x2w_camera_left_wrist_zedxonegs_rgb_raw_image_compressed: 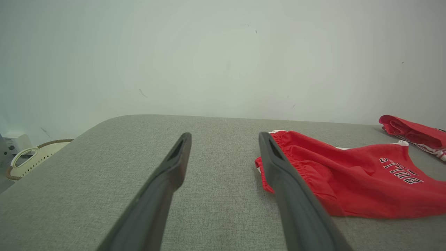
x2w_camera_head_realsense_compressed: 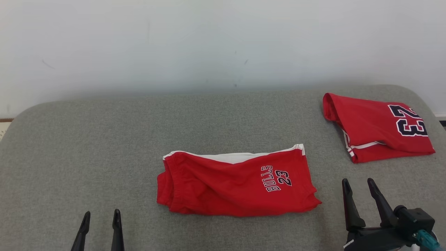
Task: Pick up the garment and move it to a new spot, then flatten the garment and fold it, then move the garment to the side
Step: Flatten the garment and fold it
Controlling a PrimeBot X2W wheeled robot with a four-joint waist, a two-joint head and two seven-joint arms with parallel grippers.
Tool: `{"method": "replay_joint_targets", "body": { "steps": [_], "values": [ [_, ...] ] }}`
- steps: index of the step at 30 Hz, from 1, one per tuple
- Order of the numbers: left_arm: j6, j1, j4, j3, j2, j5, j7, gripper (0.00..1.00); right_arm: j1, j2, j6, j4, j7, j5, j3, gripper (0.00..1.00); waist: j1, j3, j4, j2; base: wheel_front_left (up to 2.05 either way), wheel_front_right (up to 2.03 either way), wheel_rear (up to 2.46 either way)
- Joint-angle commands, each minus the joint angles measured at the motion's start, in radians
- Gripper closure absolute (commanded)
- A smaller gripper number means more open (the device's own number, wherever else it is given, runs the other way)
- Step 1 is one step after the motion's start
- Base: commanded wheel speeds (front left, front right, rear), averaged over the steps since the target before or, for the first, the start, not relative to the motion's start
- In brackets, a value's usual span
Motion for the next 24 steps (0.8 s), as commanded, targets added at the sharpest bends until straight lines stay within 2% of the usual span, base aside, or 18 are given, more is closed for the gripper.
{"method": "replay_joint_targets", "body": {
  "steps": [1,9,24],
  "values": [
    [0.005,0.013,0.004,0.005,0.001,0.007,-0.004,0.0,0.024,0.007,0.0,-0.018,-0.004,-0.027,-0.014,0.0,0.0,-0.003,-0.003,0.0,0.0,0.0,0.0],
    [0.006,0.009,0.033,0.011,0.004,0.014,-0.004,0.0,0.076,0.062,0.0,-0.072,0.01,-0.121,-0.064,0.0,0.0,-0.012,-0.003,0.0,0.0,0.0,0.0],
    [0.006,0.01,0.054,0.021,0.008,0.011,-0.004,0.0,0.077,0.087,0.0,-0.087,0.032,-0.159,-0.062,0.0,0.0,-0.009,-0.002,0.0,0.0,0.0,0.0]
  ]
}}
